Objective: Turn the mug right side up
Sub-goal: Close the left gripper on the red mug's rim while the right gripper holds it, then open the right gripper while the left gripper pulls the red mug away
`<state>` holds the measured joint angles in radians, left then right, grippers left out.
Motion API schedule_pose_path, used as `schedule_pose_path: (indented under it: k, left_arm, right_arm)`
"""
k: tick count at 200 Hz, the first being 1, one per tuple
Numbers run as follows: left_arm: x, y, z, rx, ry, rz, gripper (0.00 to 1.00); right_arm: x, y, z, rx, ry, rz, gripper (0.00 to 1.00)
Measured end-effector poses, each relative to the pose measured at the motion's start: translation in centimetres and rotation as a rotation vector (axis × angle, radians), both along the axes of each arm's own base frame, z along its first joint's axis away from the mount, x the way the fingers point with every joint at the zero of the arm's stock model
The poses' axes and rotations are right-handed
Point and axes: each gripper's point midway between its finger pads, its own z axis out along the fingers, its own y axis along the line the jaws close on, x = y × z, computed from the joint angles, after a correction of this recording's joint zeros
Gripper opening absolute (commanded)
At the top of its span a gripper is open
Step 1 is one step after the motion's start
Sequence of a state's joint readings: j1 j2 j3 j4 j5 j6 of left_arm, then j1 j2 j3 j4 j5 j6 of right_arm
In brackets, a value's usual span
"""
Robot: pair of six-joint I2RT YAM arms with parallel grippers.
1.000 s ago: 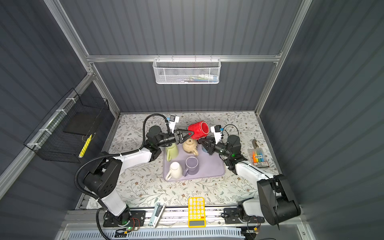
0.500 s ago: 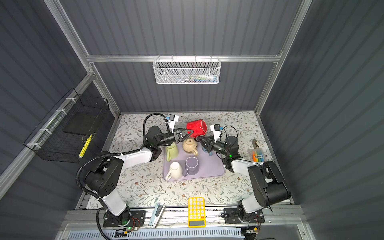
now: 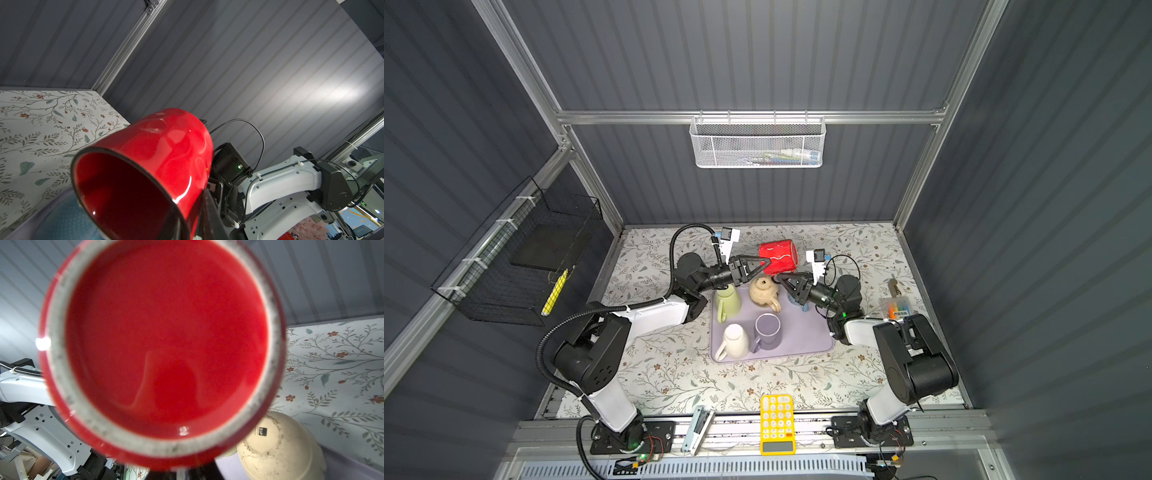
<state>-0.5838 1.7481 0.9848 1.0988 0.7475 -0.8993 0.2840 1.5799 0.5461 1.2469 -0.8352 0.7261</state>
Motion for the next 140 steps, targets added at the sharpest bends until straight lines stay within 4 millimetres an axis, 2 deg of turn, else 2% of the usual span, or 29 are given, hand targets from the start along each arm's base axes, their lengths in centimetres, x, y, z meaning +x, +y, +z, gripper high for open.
schedule_pose_path:
  k: [17,68,100,140]
  left_arm:
    - [-0.1,-0.1,0.0,-0.002,0.003,-0.004,0.0]
    - [0.3,0.3,-0.4,0.0,0.041,0.007,0.0]
    - [1.1,1.4,-1.0,0.005,0.071,0.04,0.0]
    - [2.2,3.9,-0.5,0.015,0.084,0.11,0.0]
  right_arm:
    - [-0.1,0.1,-0.1,-0.004,-0.007,0.001,0.27]
    - [-0.1,0.0,-1.0,0.007,-0.02,-0.005,0.33]
    - [0.3,-0.2,-1.3,0.017,-0.015,-0.014,0.34]
    - [0.2,-0.5,-0.9,0.023,-0.038,-0.02,0.34]
